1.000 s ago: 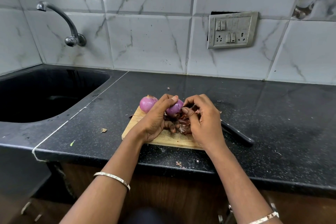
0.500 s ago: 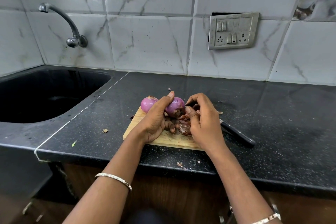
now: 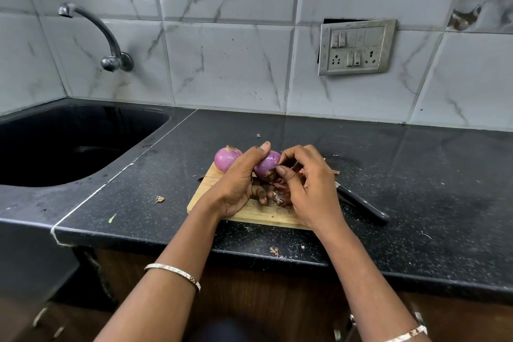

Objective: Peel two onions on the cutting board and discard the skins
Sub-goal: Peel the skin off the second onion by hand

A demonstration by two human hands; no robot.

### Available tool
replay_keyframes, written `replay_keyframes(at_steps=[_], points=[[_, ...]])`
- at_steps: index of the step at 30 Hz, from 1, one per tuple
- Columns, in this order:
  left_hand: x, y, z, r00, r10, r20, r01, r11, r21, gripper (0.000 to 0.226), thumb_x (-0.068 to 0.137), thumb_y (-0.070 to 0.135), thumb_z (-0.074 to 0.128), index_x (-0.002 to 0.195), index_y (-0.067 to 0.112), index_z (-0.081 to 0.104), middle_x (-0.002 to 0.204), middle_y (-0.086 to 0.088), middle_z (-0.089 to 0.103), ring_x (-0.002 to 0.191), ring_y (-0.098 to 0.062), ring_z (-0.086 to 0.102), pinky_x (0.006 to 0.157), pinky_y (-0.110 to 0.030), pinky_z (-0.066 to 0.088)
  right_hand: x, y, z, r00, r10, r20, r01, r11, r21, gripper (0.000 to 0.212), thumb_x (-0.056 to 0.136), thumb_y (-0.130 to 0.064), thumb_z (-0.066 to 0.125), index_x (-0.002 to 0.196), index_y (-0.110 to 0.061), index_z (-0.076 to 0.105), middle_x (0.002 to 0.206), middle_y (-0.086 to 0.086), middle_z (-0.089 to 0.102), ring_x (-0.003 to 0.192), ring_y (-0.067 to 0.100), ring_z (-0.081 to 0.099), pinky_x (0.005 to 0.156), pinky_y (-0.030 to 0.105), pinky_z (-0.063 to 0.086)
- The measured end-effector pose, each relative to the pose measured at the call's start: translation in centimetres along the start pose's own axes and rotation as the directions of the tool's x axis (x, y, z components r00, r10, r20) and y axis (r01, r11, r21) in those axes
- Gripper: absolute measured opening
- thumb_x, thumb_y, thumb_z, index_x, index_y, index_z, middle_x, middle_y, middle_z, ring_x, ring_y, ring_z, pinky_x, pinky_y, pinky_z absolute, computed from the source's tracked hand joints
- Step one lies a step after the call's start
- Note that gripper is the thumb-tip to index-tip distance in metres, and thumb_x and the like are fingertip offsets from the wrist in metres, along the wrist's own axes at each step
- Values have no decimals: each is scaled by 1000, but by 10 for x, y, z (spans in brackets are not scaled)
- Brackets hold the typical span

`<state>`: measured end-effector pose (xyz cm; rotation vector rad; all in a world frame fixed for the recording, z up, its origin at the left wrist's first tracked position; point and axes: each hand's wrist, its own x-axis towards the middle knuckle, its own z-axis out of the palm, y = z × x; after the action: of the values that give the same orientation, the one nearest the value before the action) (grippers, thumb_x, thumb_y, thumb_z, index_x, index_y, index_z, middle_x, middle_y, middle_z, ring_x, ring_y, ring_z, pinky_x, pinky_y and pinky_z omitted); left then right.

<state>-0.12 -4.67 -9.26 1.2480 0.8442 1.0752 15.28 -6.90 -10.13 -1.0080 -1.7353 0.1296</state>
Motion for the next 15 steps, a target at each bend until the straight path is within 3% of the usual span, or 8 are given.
replay_keyframes(at_steps=[6, 11, 15], points=[[1, -1, -1, 1000, -16, -7, 16, 1000, -22, 74, 97, 55, 52, 129, -11, 52, 79, -15, 65, 50, -20, 56, 37, -23, 45, -2, -3, -2, 997, 67, -25, -67, 998, 6, 10, 94, -10, 66, 100, -15, 60, 95, -6, 62, 90, 5, 57, 75, 11, 41], [-1, 1, 2, 1000, 0, 21, 1, 999, -45, 67, 101, 46, 50, 131, -14, 52, 81, -15, 66, 50, -19, 62, 37, -22, 46, -2, -4, -3, 991, 110, -80, -106, 993, 52, 16, 90, -25, 76, 105, -21, 71, 96, -12, 69, 91, 4, 65, 77, 16, 50], [-1, 1, 0, 999, -4, 34, 5, 999, -38, 62, 102, 44, 50, 129, -11, 50, 83, -18, 65, 50, -21, 60, 36, -24, 46, -1, -3, -5, 982, 146, -115, -133, 984, 118, 11, 87, -18, 79, 97, -20, 79, 91, -13, 73, 89, 4, 69, 81, 23, 54]])
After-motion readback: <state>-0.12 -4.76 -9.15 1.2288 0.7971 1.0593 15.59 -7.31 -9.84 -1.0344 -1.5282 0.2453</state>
